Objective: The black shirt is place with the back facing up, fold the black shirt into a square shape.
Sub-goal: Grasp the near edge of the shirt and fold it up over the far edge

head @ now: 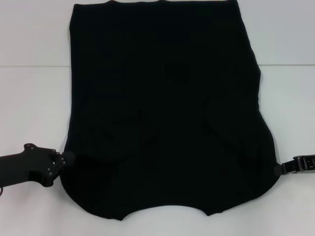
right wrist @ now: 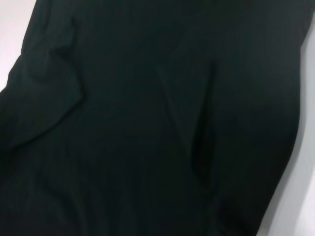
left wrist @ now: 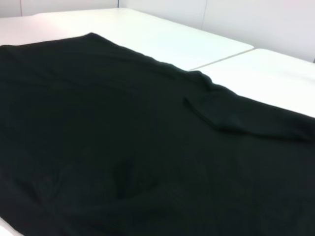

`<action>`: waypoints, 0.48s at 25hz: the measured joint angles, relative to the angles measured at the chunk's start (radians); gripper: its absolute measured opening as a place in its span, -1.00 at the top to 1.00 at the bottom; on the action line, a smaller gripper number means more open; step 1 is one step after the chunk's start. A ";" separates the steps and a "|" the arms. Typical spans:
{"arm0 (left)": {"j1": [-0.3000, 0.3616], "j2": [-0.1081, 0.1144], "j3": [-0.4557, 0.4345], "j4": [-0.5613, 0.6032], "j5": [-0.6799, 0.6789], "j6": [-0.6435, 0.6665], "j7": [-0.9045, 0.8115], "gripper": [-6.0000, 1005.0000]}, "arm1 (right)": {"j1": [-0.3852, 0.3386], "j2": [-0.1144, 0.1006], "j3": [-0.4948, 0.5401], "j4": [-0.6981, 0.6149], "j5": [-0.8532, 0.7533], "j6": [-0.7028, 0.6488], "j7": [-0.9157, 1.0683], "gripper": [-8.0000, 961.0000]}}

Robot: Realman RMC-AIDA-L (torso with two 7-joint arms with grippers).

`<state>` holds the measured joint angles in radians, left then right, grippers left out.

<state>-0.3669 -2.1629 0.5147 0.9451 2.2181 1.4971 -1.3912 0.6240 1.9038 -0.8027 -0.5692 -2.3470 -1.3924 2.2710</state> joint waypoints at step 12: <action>0.019 0.000 -0.151 0.007 -0.027 0.146 -0.046 0.79 | -0.098 0.011 0.183 -0.010 0.006 -0.145 -0.242 0.83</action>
<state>-0.3481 -2.1628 0.3634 0.9523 2.1915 1.6429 -1.4371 0.5261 1.9143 -0.6197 -0.5788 -2.3410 -1.5378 2.0294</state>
